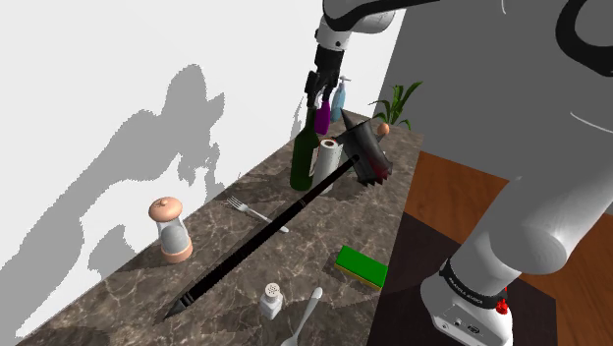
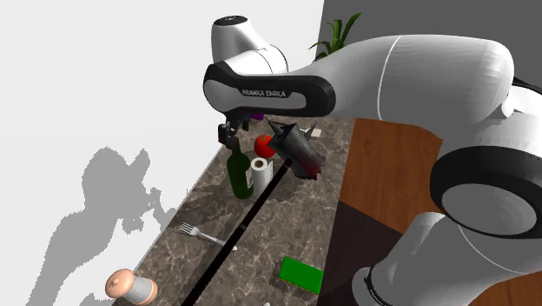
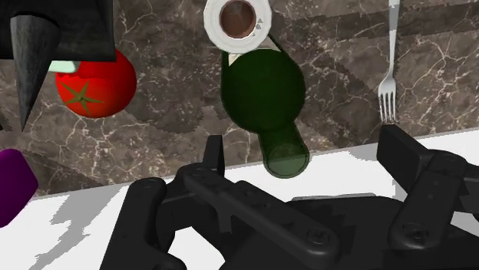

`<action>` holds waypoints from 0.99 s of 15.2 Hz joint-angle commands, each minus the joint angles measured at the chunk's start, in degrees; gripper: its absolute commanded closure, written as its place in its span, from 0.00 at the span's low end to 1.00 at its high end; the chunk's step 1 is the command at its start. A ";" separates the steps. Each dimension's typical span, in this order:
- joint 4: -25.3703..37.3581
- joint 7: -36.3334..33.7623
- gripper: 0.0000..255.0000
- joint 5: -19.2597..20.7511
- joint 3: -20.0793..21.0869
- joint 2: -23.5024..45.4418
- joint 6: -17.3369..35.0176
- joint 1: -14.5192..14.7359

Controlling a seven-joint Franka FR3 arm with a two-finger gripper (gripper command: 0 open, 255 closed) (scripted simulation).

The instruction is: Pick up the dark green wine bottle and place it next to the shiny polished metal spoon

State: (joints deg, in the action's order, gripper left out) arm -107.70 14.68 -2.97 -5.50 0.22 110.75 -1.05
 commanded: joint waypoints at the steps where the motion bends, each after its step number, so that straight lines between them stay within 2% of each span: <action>1: 3.53 0.71 0.00 -0.48 -0.19 3.63 -0.29 -0.20; 8: -0.60 0.90 0.00 -0.76 -0.06 5.02 5.21 -0.11; 15: -0.60 0.90 0.00 -0.76 -0.06 5.02 5.21 -0.11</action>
State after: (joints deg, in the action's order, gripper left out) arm -108.30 15.58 -3.73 -5.56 5.24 115.95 -1.17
